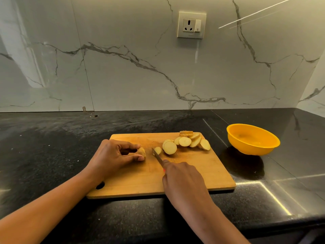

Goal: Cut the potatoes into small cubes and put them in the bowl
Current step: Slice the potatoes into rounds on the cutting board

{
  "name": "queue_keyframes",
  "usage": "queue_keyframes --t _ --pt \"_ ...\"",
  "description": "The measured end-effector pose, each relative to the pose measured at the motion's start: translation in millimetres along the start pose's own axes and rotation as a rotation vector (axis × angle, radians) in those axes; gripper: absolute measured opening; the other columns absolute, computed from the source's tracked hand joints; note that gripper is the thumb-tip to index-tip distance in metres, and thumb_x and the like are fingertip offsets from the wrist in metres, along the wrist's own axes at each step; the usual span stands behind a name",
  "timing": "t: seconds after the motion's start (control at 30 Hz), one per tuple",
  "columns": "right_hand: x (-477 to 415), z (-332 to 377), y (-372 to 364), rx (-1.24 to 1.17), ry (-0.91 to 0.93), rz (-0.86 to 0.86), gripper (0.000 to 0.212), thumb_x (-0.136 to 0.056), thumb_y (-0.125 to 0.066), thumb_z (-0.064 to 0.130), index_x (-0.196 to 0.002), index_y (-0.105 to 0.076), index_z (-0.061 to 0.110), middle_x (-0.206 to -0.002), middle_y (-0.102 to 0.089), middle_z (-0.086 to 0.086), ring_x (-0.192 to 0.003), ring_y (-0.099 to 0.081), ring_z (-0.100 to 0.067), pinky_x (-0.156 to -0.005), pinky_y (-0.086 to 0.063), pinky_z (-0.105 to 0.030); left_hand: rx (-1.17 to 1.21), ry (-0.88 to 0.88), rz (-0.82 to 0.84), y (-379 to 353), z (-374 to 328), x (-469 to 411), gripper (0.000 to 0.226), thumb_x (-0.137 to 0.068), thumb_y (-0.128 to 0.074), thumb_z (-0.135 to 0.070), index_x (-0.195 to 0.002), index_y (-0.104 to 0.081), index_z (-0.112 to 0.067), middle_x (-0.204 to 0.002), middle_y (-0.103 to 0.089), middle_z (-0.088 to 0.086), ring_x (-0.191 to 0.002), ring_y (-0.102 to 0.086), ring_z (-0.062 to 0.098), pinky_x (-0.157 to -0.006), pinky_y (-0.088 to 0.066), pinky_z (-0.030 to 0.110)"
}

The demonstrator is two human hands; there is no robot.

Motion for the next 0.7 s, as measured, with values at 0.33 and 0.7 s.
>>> queue_keyframes --t 0.33,0.7 --pt "-1.1 1.3 9.0 -0.147 0.015 -0.158 0.042 -0.1 -0.039 0.031 -0.142 -0.037 0.028 -0.111 -0.062 0.004 -0.094 -0.056 -0.012 -0.067 -0.04 -0.023 0.005 0.045 0.014 0.7 1.6 0.6 0.041 -0.056 -0.07 -0.052 -0.095 -0.064 -0.042 -0.087 -0.066 -0.022 -0.086 -0.063 -0.002 -0.077 -0.054 0.019" --pt "1.6 21.5 3.0 -0.18 0.041 -0.169 0.044 -0.101 -0.036 0.029 -0.145 -0.032 0.025 -0.112 -0.062 0.003 -0.096 -0.057 -0.014 -0.071 -0.045 -0.027 -0.046 -0.087 -0.025 1.9 -10.8 1.7 0.044 -0.061 -0.062 -0.059 -0.1 -0.062 -0.04 -0.083 -0.056 -0.038 -0.093 -0.06 -0.012 -0.079 -0.048 0.008"
Point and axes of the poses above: each hand's wrist, its own x-axis away from the middle knuckle, its own y-axis out of the back of the hand, z = x × y, the point moved 5 cm from there along -x, towards the middle knuckle
